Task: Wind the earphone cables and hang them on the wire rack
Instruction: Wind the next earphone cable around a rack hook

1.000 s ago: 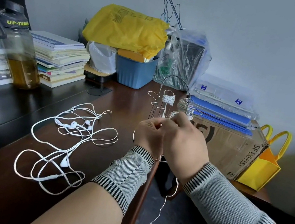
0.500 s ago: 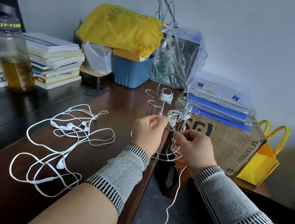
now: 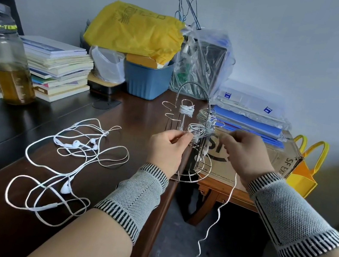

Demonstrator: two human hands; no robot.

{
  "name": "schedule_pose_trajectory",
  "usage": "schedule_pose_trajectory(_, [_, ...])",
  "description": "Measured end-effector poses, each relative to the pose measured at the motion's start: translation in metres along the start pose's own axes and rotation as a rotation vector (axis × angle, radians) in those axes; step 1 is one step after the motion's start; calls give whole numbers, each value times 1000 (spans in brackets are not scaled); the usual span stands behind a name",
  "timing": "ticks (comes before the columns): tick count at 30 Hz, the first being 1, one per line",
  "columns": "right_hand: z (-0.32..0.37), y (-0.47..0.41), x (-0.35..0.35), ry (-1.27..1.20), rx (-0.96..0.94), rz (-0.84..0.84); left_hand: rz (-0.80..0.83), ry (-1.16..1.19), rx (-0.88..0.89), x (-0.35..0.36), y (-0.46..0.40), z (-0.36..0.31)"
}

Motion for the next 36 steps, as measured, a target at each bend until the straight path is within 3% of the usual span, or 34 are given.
schedule_pose_trajectory(4, [49, 0, 3, 471, -333, -82, 9, 20, -1, 1, 0, 1])
schedule_pose_trajectory(8, [73, -4, 18, 710, -500, -83, 1, 29, -15, 2, -2, 4])
schedule_pose_trajectory(18, [108, -18, 38, 905, -335, -25, -11, -25, 72, -1, -3, 5])
schedule_pose_trajectory(30, [122, 13, 61, 1056, -499, 64, -32, -134, 44, -3, -4, 5])
schedule_pose_trajectory(34, [120, 23, 66, 1109, -547, 87, -32, -264, 83, -3, -7, 7])
schedule_pose_trajectory(36, [119, 30, 66, 1125, -570, 106, -13, -320, 20, 1, -9, 11])
Point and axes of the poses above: each hand's wrist, its own y-axis away from the middle knuckle, its own x-axis out of the palm, z = x × y, the point moved 5 cm from there along -y, towards the middle knuckle
